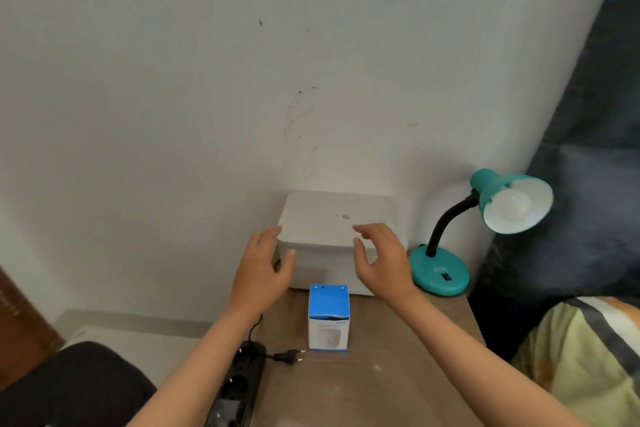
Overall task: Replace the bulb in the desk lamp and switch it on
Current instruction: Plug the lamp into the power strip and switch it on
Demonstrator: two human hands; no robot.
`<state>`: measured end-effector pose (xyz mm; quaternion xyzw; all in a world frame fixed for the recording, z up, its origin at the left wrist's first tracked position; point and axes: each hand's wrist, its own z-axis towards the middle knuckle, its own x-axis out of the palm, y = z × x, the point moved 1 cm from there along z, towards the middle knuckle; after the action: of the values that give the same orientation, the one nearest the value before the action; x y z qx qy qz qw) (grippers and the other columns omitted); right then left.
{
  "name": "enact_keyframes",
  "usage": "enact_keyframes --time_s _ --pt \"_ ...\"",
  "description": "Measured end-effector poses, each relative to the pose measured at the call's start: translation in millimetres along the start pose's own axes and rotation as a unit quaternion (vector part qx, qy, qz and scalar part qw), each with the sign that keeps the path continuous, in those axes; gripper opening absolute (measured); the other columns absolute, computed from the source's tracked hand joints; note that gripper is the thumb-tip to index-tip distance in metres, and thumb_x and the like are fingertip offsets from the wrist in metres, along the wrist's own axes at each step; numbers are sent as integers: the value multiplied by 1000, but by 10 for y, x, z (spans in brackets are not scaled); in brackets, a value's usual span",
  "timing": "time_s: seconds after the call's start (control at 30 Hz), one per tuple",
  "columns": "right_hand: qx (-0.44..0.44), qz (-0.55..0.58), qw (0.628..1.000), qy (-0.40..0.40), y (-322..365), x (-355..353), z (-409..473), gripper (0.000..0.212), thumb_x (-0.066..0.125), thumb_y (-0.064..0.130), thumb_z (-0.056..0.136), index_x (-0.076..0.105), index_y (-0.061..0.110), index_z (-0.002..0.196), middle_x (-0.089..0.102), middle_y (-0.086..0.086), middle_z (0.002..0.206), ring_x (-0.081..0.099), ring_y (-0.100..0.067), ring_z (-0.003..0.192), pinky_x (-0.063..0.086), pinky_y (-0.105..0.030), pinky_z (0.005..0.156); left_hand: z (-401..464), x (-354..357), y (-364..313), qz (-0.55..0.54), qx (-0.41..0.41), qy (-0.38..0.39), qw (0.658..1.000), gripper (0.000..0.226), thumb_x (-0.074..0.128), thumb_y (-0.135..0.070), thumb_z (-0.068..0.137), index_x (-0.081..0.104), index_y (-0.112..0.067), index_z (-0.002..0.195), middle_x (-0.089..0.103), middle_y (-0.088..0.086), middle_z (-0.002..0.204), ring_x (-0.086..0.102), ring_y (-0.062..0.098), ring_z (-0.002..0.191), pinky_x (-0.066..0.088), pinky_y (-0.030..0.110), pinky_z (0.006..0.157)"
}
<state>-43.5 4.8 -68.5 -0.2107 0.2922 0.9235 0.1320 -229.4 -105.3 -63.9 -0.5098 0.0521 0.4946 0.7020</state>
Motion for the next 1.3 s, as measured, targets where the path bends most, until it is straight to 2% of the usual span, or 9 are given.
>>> enact_keyframes --time_s 0.13,0.23,0.43,0.53,0.73,0.83,1.07,1.2,1.3 --pt "-50 -8 995 84 317 134 -659 19 57 14 82 66 11 99 66 -2 86 60 -13 77 49 -20 67 -679 -125 186 36 -54 28 997 46 63 -25 85 49 -13 127 53 4 123 50 17 116 32 19 92" --pt "-62 -1 986 156 499 281 -1059 19 57 17 83 66 14 99 66 2 86 58 -6 75 45 -14 62 -1141 -187 345 61 -102 74 990 53 64 -33 83 45 -16 130 49 1 124 48 17 115 37 23 90" --pt "14 -26 958 286 693 672 -1381 33 56 24 87 57 17 120 61 0 115 59 -16 102 49 -26 79 -1707 -242 585 94 -180 114 972 70 63 -44 80 36 -14 138 40 0 136 38 19 128 37 30 102" --pt "50 -60 943 323 755 840 -1407 34 55 20 87 56 14 121 58 -3 117 57 -20 106 50 -31 85 -1804 -214 633 86 -192 118 970 75 64 -44 79 33 -13 140 37 2 141 35 19 132 34 31 107" --pt "82 -100 941 312 747 1015 -1431 17 51 14 88 63 9 98 57 -7 101 57 -24 93 44 -28 71 -1818 -201 668 67 -198 93 974 77 67 -41 77 35 -11 140 40 2 140 37 17 131 35 29 107" --pt "99 -60 954 276 756 1029 -1423 16 57 15 85 67 9 95 54 -8 95 56 -22 86 46 -29 69 -1819 -200 700 49 -202 77 975 75 70 -40 75 38 -11 137 43 2 138 39 16 129 36 29 108" --pt "215 95 956 176 1049 981 -1205 17 73 22 77 71 15 93 62 -2 87 60 -10 69 51 -23 68 -1799 -230 661 24 -204 34 978 64 74 -37 73 49 -11 126 52 -3 113 48 10 105 35 17 84" --pt "272 136 931 200 1147 1065 -1179 13 75 21 75 69 16 85 68 4 79 64 -9 69 54 -25 67 -1799 -264 646 4 -219 17 976 51 76 -35 70 57 -15 113 53 -7 100 47 6 93 36 19 77" --pt "267 115 927 238 1180 1106 -1190 9 73 21 76 70 15 83 69 2 76 60 -4 64 48 -17 62 -1798 -272 667 -13 -238 9 971 50 78 -34 67 59 -15 109 57 -5 100 52 10 95 40 21 79"
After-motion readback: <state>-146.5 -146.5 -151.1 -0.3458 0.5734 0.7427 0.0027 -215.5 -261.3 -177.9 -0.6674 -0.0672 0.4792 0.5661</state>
